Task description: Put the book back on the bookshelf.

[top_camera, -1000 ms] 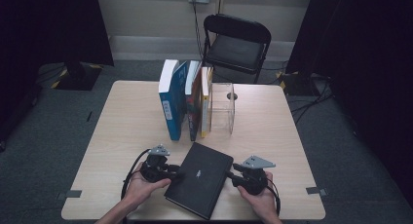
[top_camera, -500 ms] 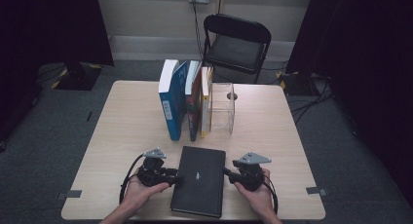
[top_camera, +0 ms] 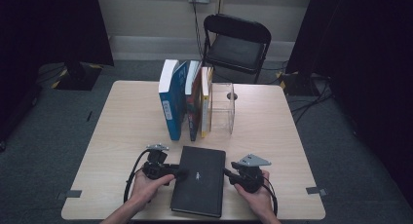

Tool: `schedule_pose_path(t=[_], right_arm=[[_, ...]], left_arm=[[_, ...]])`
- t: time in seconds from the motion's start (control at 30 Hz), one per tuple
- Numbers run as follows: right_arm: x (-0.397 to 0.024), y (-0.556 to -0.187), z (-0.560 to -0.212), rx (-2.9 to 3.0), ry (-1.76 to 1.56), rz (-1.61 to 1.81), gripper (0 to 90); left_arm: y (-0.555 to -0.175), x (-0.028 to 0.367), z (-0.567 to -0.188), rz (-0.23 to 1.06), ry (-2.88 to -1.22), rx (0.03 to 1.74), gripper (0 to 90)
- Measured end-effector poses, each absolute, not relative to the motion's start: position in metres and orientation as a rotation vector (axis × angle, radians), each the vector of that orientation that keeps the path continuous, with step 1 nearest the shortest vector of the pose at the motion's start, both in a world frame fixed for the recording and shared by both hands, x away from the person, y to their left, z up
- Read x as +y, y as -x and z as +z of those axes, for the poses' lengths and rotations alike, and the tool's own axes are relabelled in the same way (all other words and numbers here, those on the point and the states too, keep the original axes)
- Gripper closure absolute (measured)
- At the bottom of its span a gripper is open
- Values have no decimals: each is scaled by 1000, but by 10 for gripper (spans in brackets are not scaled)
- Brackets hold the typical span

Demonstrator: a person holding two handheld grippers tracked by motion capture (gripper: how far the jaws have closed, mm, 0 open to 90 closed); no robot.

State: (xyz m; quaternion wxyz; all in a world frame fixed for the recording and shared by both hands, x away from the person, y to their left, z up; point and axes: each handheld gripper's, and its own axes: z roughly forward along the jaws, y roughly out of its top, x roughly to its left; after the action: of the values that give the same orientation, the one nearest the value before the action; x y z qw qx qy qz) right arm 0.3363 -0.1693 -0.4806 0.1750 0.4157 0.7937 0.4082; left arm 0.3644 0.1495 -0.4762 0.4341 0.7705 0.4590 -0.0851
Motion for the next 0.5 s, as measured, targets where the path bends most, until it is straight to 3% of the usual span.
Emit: schedule_pose_path(t=[0.37,0.5], right_arm=[[-154,-350,-482,2236,-1152,1143,658],[-151,-353,-483,2220,-1168,1145,618]], left_arm=[[-352,169,-478,-263,-1895,1152,574],[-353,162,-478,-206,-1884,1177,514]])
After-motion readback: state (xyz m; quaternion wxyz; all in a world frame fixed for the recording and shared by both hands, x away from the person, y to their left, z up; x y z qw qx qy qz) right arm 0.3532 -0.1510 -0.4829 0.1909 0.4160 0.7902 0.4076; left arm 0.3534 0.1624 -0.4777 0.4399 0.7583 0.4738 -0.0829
